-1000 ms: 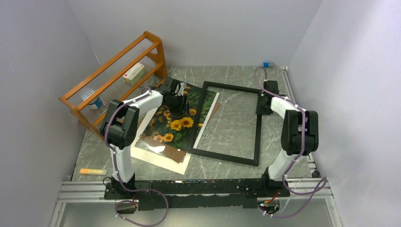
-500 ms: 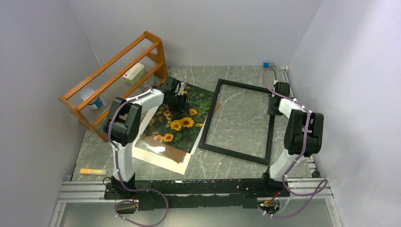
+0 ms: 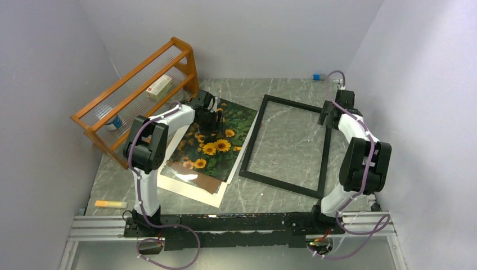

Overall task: Put the photo into the frame
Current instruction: Move the photo frame to the center of the board.

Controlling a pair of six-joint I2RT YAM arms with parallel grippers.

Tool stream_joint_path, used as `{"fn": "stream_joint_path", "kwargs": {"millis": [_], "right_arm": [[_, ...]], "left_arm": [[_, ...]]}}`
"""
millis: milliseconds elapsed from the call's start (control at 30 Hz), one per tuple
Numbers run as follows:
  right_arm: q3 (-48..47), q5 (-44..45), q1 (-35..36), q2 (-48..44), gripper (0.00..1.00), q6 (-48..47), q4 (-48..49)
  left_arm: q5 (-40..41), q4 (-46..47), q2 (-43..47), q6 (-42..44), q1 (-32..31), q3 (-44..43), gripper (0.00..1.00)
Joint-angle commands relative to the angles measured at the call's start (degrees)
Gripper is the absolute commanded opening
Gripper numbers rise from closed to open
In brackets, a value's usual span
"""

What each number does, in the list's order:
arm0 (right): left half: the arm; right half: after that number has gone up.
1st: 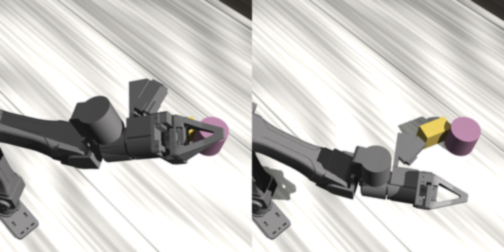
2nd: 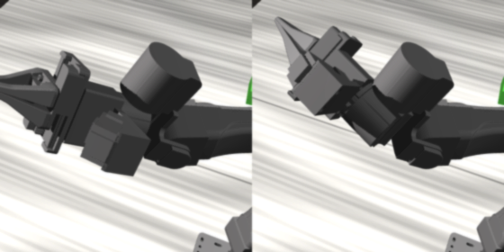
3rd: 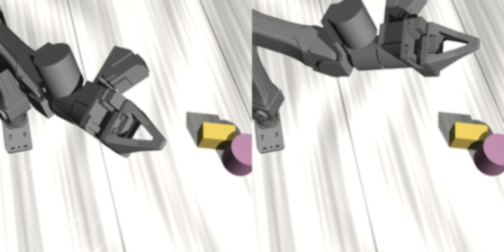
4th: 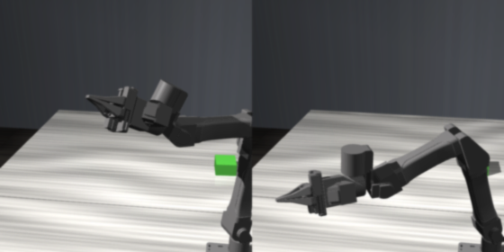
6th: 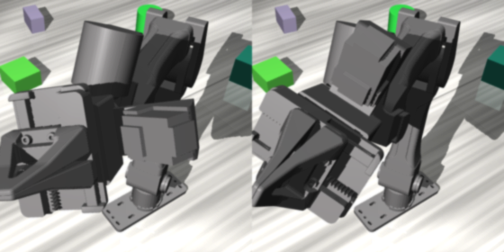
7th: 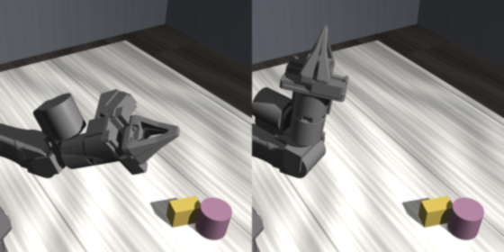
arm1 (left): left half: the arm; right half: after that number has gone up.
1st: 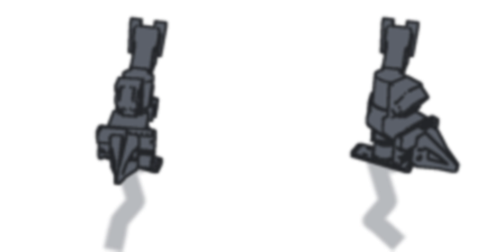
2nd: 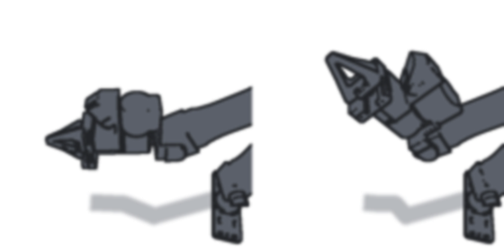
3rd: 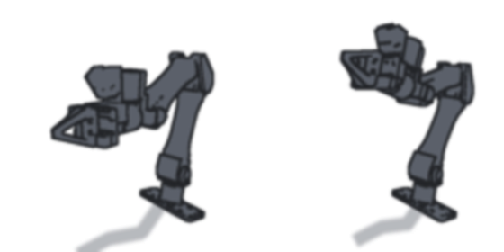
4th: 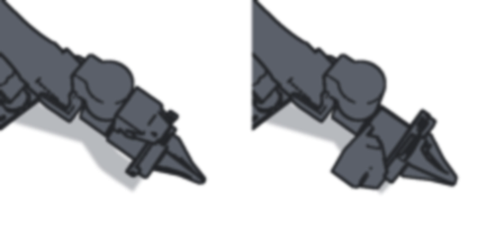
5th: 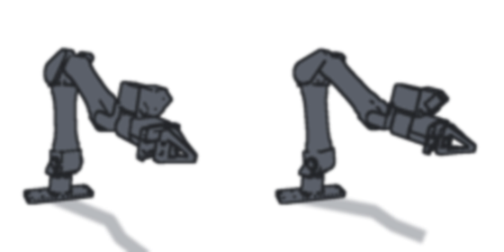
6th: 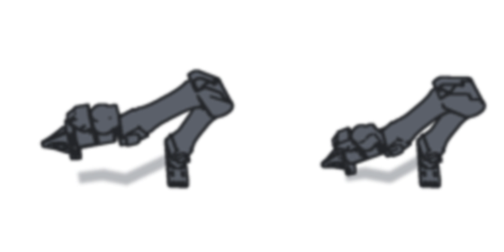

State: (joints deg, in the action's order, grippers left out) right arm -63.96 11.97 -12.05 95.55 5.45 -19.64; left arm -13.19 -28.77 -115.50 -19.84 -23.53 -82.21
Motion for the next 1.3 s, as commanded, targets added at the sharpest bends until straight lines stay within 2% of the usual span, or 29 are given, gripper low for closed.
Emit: {"fn": "stream_joint_path", "kwargs": {"millis": [0, 167, 233, 333, 500, 600, 800, 1067, 1267], "right_arm": [[-5.38, -5.28, 5.00, -4.98, 0.86, 11.06, -2.87], [-8.68, -11.31, 20.00, -2.77, 0.78, 20.61, -3.39], [-9.11, -18.41, 24.66, -1.18, 0.71, 24.92, -0.27], [-9.80, -22.72, 31.44, 1.58, 0.66, 31.11, 4.58], [-11.15, -28.03, 37.47, 8.15, 0.59, 39.97, 7.71], [-11.88, -29.28, 39.98, 11.80, 0.56, 42.10, 7.66], [-11.01, -27.70, 42.56, 15.30, 0.55, 43.84, 6.13], [-12.84, -10.18, 42.68, 15.55, 0.57, 43.78, -10.16], [-13.12, -4.55, 42.69, 14.47, 0.62, 44.27, -14.38]], "left_arm": [[2.34, -0.98, 4.04, -0.33, 0.24, -1.28, 0.65], [4.99, -1.04, 9.01, -1.18, 0.86, 1.52, 0.67], [5.90, -0.89, 11.02, -1.79, 1.58, 3.33, 0.67], [7.17, -0.52, 14.33, -2.36, 2.65, 6.71, 0.68], [8.63, -0.23, 18.99, -3.63, 4.57, 12.98, 0.68], [8.72, -0.31, 21.25, -4.85, 5.88, 16.73, 0.68], [7.13, 0.53, 23.39, -6.95, 8.42, 21.87, 0.68], [6.93, -0.85, 19.88, -7.54, 9.03, 22.06, 0.67], [6.98, -3.21, 18.82, -7.34, 9.04, 19.77, 0.66]]}}
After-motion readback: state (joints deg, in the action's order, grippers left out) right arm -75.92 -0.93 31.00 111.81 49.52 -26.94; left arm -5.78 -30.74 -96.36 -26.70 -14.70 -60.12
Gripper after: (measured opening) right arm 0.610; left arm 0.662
